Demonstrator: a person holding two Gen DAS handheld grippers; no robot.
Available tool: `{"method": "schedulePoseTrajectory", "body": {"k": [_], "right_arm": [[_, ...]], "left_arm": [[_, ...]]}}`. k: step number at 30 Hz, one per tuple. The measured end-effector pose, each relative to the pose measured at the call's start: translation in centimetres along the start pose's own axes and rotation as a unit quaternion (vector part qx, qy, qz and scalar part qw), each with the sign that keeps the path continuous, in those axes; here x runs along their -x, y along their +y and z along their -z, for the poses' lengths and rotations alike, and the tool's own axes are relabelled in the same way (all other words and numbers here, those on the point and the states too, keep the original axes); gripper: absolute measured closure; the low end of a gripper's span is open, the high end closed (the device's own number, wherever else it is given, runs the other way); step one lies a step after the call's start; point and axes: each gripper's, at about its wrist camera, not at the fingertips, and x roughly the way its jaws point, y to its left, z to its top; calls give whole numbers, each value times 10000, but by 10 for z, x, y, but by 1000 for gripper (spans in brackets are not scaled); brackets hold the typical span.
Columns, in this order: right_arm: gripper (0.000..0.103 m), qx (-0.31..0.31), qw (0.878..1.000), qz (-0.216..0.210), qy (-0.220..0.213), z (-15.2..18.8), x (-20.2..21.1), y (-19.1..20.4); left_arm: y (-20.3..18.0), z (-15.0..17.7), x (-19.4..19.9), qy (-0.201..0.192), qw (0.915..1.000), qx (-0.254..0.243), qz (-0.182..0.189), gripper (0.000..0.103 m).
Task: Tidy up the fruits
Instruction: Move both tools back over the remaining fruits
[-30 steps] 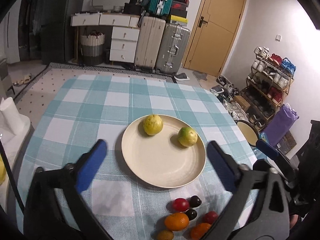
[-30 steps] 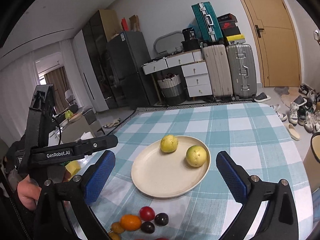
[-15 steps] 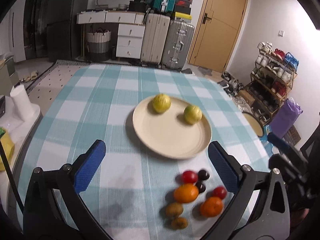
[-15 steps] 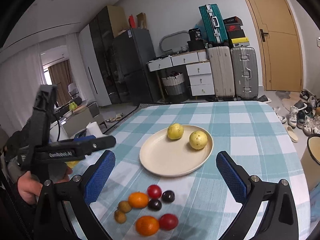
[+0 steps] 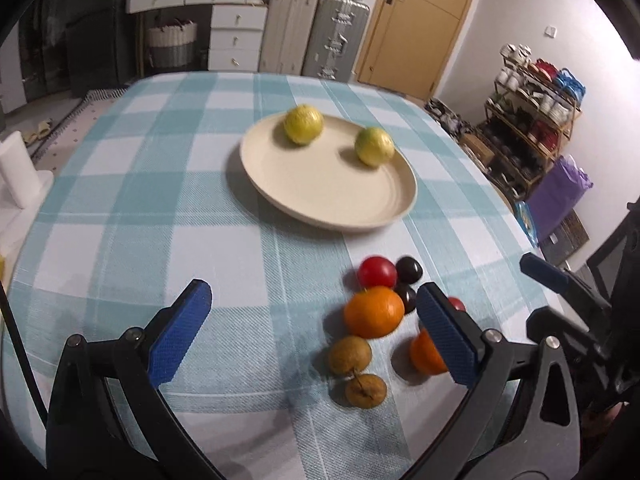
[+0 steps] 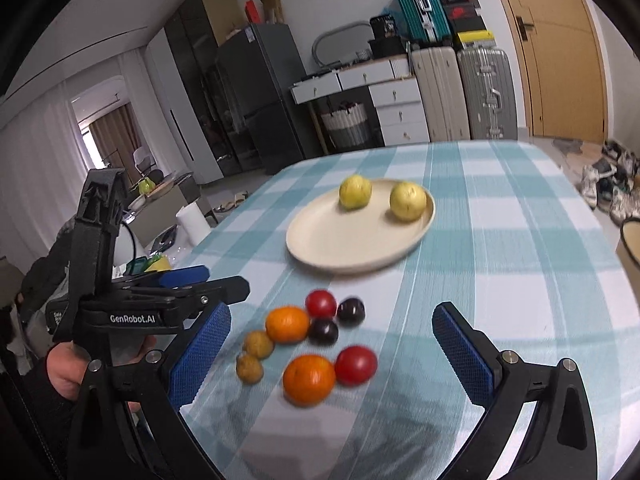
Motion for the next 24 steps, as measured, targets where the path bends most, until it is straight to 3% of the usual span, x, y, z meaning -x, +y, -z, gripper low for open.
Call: {"method": "schedulePoseTrajectory", "body": {"k": [8,19,22,24], "right_arm": [[0,-128,9996,-146,217,26,-7,1],[0,-92,9996,-117,259,28,-8,1],[0,0,9995,50,316,29,-8,2],[0,4,9994,115,332,32,-6,-1]], "left_arm": [[-5,3,-21,266,9995,-23,192,1],[-7,2,-40,438,9985,-54,336,1],[-3,0,-39,400,9974,101,585,5],[-2,-1,-41,446,9961,137,744,13]]}}
